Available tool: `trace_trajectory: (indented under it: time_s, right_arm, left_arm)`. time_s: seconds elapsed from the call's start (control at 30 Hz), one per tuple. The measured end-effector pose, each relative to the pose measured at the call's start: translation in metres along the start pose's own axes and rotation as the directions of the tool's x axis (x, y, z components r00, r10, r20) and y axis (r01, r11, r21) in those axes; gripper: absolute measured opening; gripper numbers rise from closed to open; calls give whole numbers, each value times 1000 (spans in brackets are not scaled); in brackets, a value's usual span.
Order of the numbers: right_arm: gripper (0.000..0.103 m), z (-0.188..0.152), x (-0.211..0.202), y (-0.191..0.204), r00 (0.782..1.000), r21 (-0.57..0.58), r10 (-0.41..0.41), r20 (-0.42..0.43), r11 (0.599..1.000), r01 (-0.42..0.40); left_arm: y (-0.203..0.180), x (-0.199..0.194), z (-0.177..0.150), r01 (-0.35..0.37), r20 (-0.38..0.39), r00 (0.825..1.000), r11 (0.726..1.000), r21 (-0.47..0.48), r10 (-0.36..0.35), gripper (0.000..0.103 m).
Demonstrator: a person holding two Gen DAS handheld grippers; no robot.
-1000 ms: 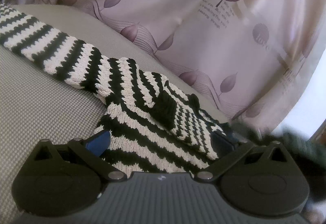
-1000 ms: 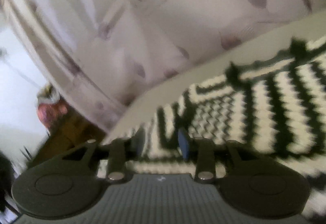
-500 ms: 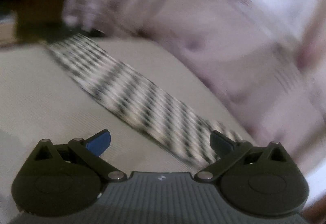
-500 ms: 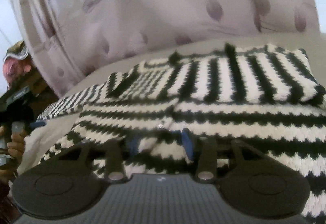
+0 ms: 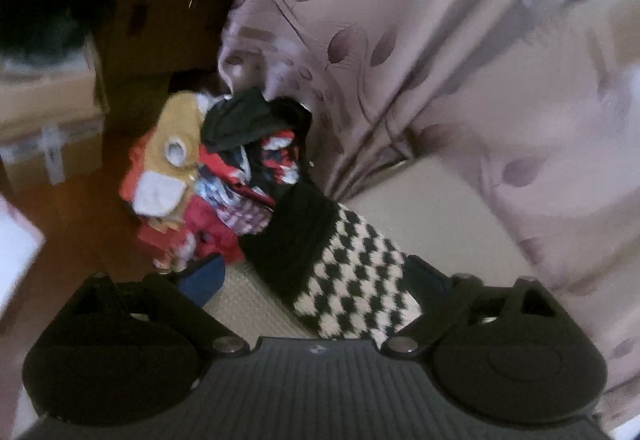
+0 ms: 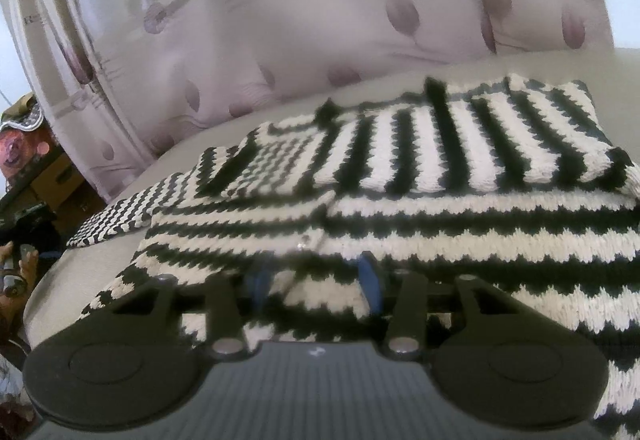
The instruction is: Fold small clothes
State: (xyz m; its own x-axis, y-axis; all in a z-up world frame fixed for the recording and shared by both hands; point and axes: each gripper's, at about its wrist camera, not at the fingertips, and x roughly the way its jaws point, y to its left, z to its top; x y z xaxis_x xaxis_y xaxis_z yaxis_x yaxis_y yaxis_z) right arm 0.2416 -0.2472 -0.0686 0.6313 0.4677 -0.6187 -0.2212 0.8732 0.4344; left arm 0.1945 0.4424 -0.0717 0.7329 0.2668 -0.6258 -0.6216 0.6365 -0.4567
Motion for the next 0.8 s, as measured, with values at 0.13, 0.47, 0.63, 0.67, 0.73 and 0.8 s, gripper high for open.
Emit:
trace_trajectory:
  time_s: [0.13, 0.47, 0.63, 0.67, 0.73, 0.8]
  right_arm:
    - [47, 0, -1, -1, 1000, 11, -4, 8, 1000, 4]
    - [47, -1, -11, -16, 997, 107, 26, 71, 994, -34]
    - [63, -4, -23, -27, 988, 172, 48, 149, 982, -74]
    - [63, -5, -26, -29, 984, 184, 53, 169, 979, -84]
    - [63, -6, -32, -33, 980, 211, 47, 194, 974, -88]
    - [63, -6, -37, -37, 976, 239, 49, 212, 966, -100]
  left_arm:
    - [-3, 8, -1, -66, 19, 998, 995, 72, 64, 26]
    - [-102, -79, 2, 121, 170, 974, 979, 163, -149, 9]
    - [-210, -125, -19, 289, 142, 933, 922, 258, -332, 9]
    - [-231, -129, -25, 319, 122, 925, 910, 264, -360, 9]
    - [-276, -139, -41, 384, 80, 905, 884, 268, -417, 9]
    - [-318, -146, -60, 444, 31, 882, 852, 278, -470, 9]
